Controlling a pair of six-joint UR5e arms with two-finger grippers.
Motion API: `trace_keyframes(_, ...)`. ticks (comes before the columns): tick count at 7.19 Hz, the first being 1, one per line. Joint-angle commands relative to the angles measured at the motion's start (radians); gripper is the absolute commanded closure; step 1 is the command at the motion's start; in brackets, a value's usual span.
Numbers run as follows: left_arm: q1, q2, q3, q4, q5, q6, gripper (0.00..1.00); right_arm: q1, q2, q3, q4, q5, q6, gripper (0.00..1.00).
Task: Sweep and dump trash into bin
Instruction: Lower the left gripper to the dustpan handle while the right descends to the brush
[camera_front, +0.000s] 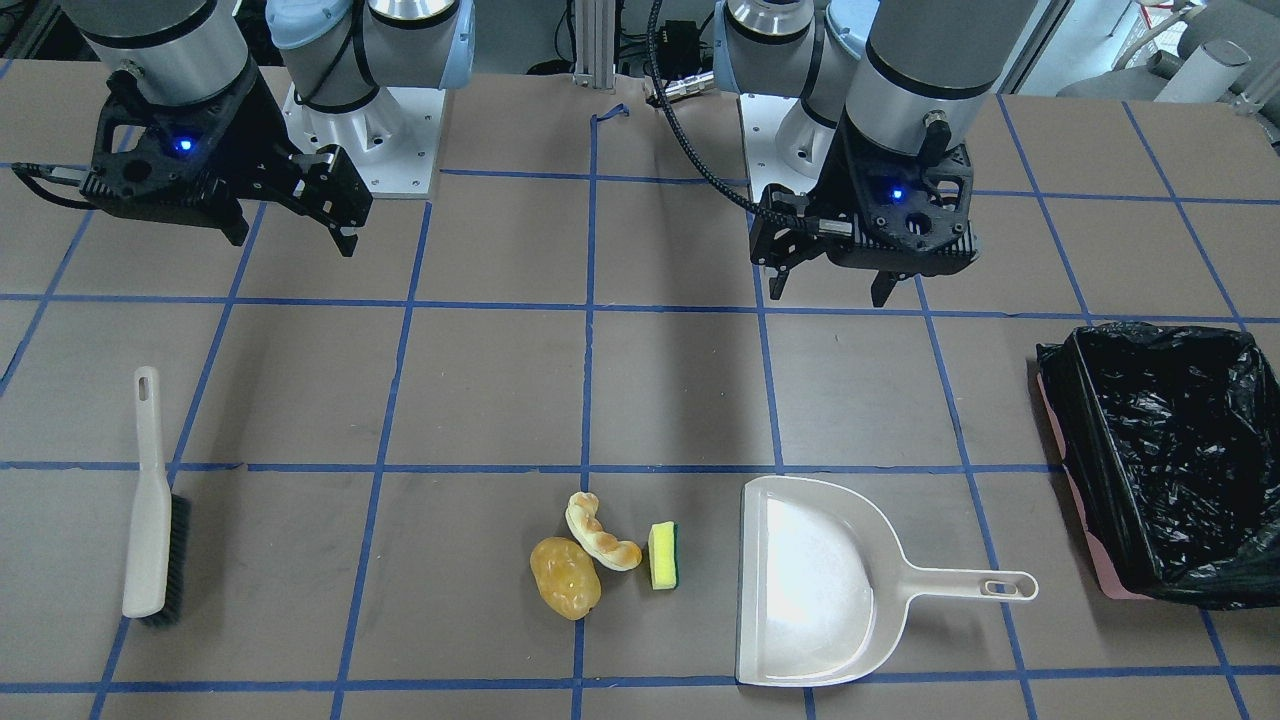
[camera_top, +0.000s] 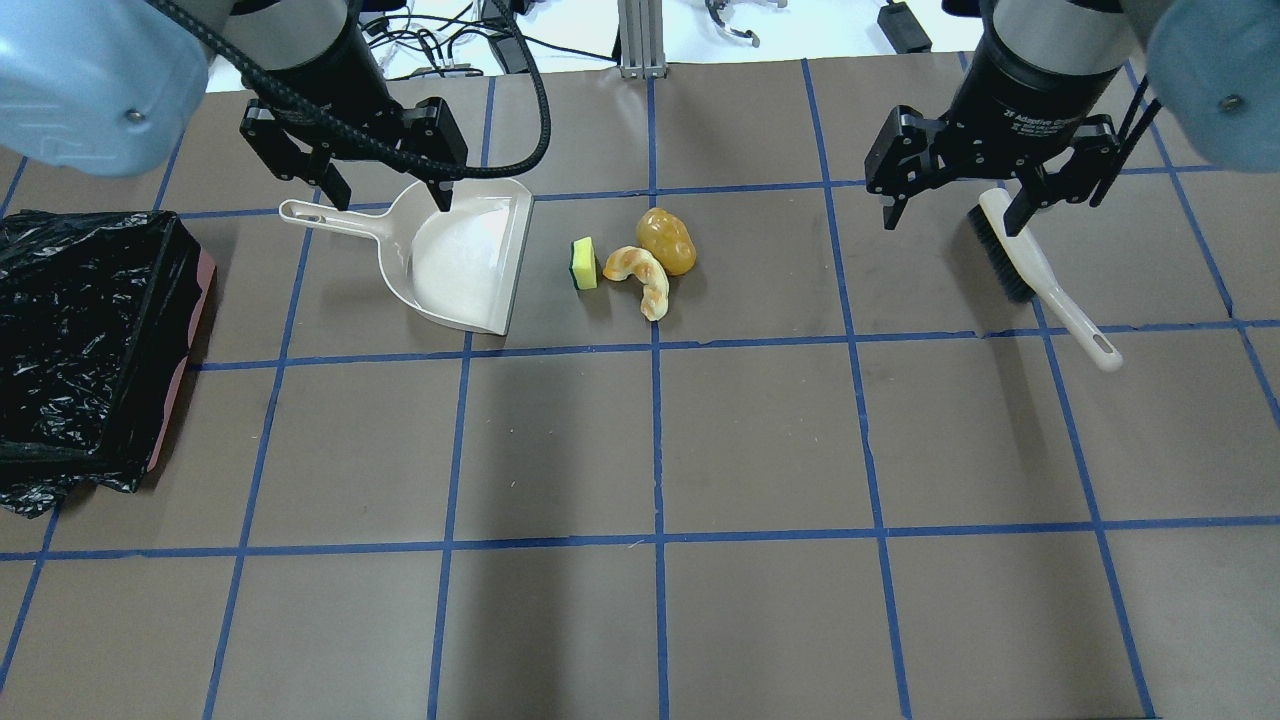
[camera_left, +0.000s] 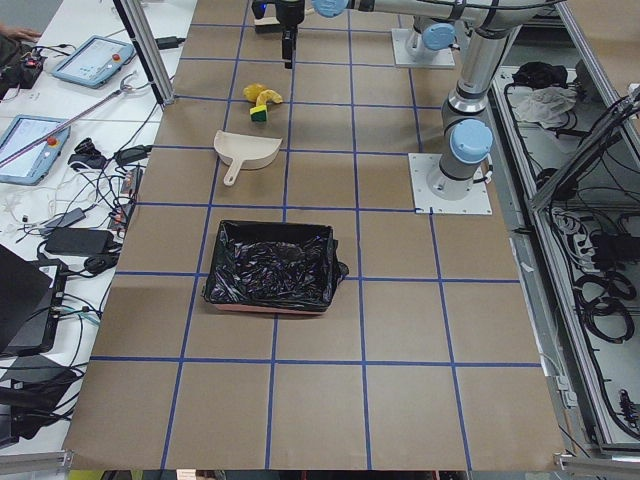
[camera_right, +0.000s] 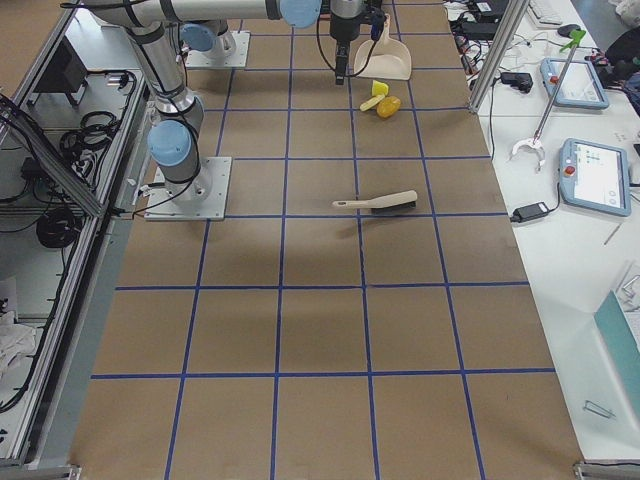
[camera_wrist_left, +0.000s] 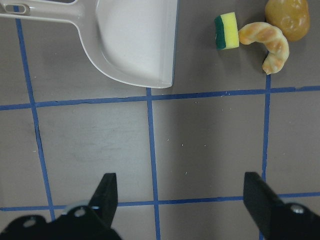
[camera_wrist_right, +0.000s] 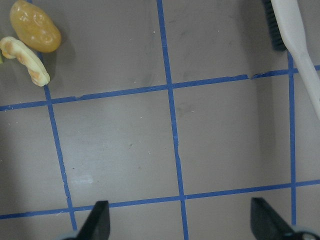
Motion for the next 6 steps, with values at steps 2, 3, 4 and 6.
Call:
trace_keyframes(2, 0.002, 0.007, -0.016, 0.026, -0.01, 0.025, 0.1, -0.001, 0.008, 0.0, -0.005, -0.003, -0.017, 0.0)
trace_keyframes(3, 0.006, 0.001, -0.013, 0.035, 0.009, 0.157, 0.1, -0.012, 0.012, 0.009, -0.009, 0.0, -0.034, 0.0)
trace_keyframes(4, 0.055, -0.007, -0.011, 0.052, 0.016, 0.35, 0.11, -0.03, 0.02, 0.026, 0.0, 0.003, -0.135, 0.0)
trace_keyframes(6, 0.187, -0.073, -0.014, 0.064, 0.001, 0.693, 0.1, -0.169, 0.035, 0.11, -0.059, -0.001, -0.269, 0.02)
